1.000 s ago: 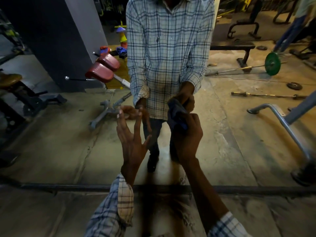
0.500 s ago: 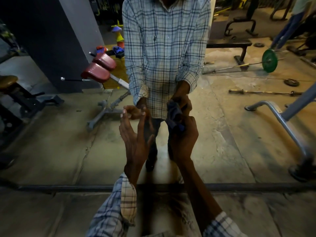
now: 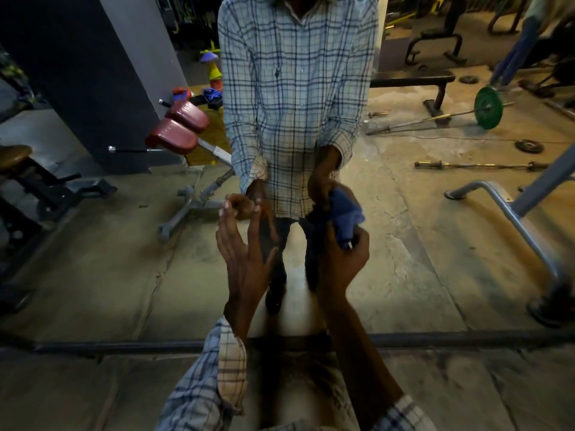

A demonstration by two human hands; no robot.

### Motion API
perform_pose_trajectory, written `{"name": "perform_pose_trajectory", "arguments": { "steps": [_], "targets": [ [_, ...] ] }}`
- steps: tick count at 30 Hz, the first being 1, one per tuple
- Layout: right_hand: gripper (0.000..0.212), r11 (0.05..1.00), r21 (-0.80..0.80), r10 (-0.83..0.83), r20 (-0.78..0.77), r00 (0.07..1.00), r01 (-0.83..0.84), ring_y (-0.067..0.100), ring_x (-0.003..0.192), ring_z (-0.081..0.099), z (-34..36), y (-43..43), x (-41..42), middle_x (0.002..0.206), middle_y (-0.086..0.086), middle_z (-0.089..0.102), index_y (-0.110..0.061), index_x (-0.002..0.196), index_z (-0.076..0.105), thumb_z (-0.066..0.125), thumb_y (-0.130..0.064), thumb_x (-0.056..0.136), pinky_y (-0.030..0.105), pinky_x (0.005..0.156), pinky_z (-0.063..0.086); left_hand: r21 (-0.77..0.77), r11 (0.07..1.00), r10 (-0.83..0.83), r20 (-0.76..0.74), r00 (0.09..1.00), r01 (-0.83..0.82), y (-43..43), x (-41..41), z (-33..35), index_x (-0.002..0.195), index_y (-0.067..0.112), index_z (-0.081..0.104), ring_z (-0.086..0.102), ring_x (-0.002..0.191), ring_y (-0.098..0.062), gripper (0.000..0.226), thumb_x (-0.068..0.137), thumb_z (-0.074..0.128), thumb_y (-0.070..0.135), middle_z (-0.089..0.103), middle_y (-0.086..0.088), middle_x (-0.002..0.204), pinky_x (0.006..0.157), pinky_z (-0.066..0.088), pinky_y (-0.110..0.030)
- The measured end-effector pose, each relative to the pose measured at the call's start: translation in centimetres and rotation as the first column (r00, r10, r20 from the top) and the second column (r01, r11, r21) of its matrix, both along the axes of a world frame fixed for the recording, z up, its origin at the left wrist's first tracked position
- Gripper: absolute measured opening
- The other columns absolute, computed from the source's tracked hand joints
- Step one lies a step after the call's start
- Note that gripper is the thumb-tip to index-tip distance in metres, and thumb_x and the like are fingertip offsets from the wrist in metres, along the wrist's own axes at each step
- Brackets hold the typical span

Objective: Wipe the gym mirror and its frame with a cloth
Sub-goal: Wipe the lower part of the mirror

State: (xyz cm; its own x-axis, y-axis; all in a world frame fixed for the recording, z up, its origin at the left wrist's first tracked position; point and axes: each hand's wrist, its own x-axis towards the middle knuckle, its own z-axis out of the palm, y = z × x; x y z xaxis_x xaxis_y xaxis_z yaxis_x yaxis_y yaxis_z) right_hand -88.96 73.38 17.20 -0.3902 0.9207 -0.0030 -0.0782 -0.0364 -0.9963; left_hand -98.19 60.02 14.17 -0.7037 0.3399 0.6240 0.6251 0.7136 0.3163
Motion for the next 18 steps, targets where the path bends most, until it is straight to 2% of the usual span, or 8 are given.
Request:
{"name": "perform_pose_trajectory", "arguments": {
  "steps": [5, 8, 9, 12, 14, 16, 17, 18],
  "targets": [
    [0.039, 0.982, 0.188, 0.024, -0.132, 0.991, 0.002, 0.015, 0.096, 0.072, 4.0, 0.0, -1.5, 0.109, -0.003, 0.071, -0.016, 0.119, 0.061, 0.079, -0.019, 0.085, 0.038, 0.085, 0.061, 0.006, 1.000, -0.021, -0.005, 1.000, 0.021, 0.5, 0.5, 0.0, 0.165, 0.019, 0.014, -0.004, 0.159, -0.040, 0.107, 0.084, 0.081, 0.038, -0.007, -0.026, 0.170, 0.121, 0.021, -0.067],
    [0.029, 0.977, 0.199, 0.083, -0.005, 0.997, -0.080, -0.002, 0.085, 0.060, 1.7, 1.9, 0.5, 0.098, -0.006, 0.064, -0.009, 0.117, 0.059, 0.071, -0.009, 0.091, 0.012, 0.080, 0.051, -0.021, 0.999, -0.045, -0.048, 0.998, 0.044, 0.9, 0.5, 0.1, 0.164, 0.023, 0.014, -0.002, 0.158, -0.044, 0.110, 0.081, 0.085, 0.034, -0.003, -0.029, 0.169, 0.121, 0.020, -0.068],
    [0.025, 0.989, 0.136, 0.058, 0.011, 0.998, -0.059, 0.001, 0.080, 0.059, 0.4, 2.2, 1.2, 0.092, -0.007, 0.062, -0.012, 0.113, 0.058, 0.071, -0.012, 0.091, 0.017, 0.078, 0.052, -0.026, 0.999, -0.048, -0.066, 0.997, 0.046, 1.1, 0.5, 0.2, 0.164, 0.024, 0.013, 0.000, 0.158, -0.045, 0.111, 0.081, 0.086, 0.033, -0.001, -0.030, 0.168, 0.122, 0.019, -0.067],
    [0.017, 0.987, -0.071, -0.144, -0.020, 0.989, 0.142, 0.033, 0.076, 0.063, -3.0, 1.8, 2.0, 0.081, 0.007, 0.062, -0.018, 0.089, 0.057, 0.072, -0.017, 0.081, 0.058, 0.074, 0.056, -0.057, 0.997, -0.065, -0.112, 0.992, 0.059, 1.7, 0.7, 0.2, 0.165, 0.029, 0.008, 0.005, 0.157, -0.048, 0.114, 0.081, 0.086, 0.033, 0.002, -0.029, 0.167, 0.120, 0.017, -0.062],
    [0.015, 0.976, -0.142, -0.173, -0.052, 0.984, 0.164, 0.037, 0.082, 0.066, -3.1, 1.7, 1.6, 0.084, 0.009, 0.066, -0.016, 0.091, 0.060, 0.072, -0.012, 0.082, 0.063, 0.078, 0.056, -0.079, 0.993, -0.099, -0.117, 0.988, 0.090, 2.5, 1.0, 0.2, 0.165, 0.032, 0.006, 0.005, 0.157, -0.047, 0.116, 0.080, 0.086, 0.032, -0.001, -0.025, 0.168, 0.120, 0.017, -0.060],
    [0.021, 0.884, -0.209, -0.450, -0.145, 0.881, 0.417, 0.022, 0.091, 0.070, -0.7, 2.6, 1.0, 0.095, -0.003, 0.071, -0.021, 0.103, 0.064, 0.075, -0.013, 0.087, 0.054, 0.089, 0.059, -0.084, 0.989, -0.128, -0.106, 0.986, 0.120, 3.1, 1.1, 0.1, 0.165, 0.034, 0.005, 0.003, 0.158, -0.045, 0.118, 0.080, 0.087, 0.032, -0.006, -0.020, 0.170, 0.120, 0.018, -0.061],
    [0.027, 0.757, -0.183, -0.653, -0.186, 0.734, 0.627, 0.010, 0.097, 0.070, 0.8, 3.9, 0.3, 0.102, -0.011, 0.071, -0.030, 0.112, 0.064, 0.077, -0.025, 0.088, 0.041, 0.095, 0.059, -0.083, 0.989, -0.132, -0.100, 0.986, 0.124, 3.3, 1.2, 0.1, 0.165, 0.034, 0.007, 0.001, 0.158, -0.042, 0.116, 0.081, 0.086, 0.033, -0.009, -0.018, 0.171, 0.121, 0.017, -0.059],
    [0.034, 0.714, -0.059, -0.692, -0.217, 0.689, 0.698, 0.000, 0.099, 0.067, 2.1, 4.7, -0.3, 0.106, -0.019, 0.069, -0.036, 0.118, 0.062, 0.077, -0.039, 0.088, 0.025, 0.095, 0.056, -0.073, 0.989, -0.139, -0.095, 0.986, 0.132, 3.4, 1.3, 0.1, 0.165, 0.032, 0.010, -0.002, 0.159, -0.040, 0.112, 0.083, 0.085, 0.035, -0.010, -0.018, 0.171, 0.123, 0.013, -0.056]
  ]
}}
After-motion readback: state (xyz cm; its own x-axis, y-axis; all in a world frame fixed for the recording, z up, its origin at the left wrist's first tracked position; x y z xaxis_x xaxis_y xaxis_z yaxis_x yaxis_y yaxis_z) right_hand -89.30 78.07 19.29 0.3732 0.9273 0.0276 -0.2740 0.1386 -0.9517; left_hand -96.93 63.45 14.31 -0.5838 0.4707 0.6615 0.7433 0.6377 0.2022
